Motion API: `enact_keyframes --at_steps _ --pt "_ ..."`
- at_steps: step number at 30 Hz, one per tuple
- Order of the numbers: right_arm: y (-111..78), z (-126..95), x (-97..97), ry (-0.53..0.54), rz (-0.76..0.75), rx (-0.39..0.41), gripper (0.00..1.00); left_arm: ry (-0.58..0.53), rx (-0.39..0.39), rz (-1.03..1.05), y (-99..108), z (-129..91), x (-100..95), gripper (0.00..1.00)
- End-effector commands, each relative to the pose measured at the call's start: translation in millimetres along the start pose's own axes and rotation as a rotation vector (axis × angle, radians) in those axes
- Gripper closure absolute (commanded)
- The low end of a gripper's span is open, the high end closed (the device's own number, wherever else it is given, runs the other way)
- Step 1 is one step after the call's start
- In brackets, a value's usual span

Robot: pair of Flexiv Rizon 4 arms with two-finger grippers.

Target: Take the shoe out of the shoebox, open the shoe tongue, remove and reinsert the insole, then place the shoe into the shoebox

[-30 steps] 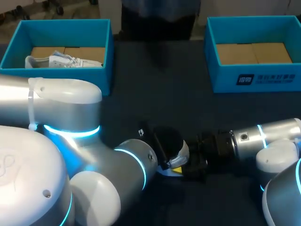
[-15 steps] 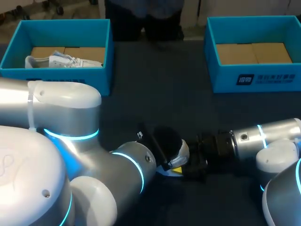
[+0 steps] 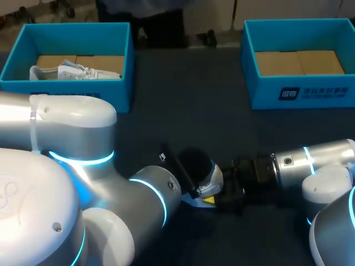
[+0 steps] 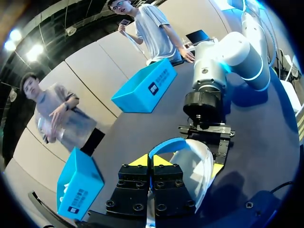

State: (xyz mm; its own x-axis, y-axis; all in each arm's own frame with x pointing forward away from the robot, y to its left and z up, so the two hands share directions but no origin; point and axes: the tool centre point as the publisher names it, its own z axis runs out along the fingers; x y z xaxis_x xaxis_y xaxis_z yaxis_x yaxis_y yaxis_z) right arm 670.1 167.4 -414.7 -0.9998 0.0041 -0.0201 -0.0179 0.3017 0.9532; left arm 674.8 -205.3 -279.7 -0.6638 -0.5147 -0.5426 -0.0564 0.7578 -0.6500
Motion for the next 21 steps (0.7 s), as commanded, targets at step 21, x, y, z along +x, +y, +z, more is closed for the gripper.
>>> enact_keyframes --at_steps 21 --pt "1.5 0.6 0.8 -0.002 0.000 0.004 1.00 -0.059 -0.055 -0.004 -23.9 -23.9 11.6 1.00"
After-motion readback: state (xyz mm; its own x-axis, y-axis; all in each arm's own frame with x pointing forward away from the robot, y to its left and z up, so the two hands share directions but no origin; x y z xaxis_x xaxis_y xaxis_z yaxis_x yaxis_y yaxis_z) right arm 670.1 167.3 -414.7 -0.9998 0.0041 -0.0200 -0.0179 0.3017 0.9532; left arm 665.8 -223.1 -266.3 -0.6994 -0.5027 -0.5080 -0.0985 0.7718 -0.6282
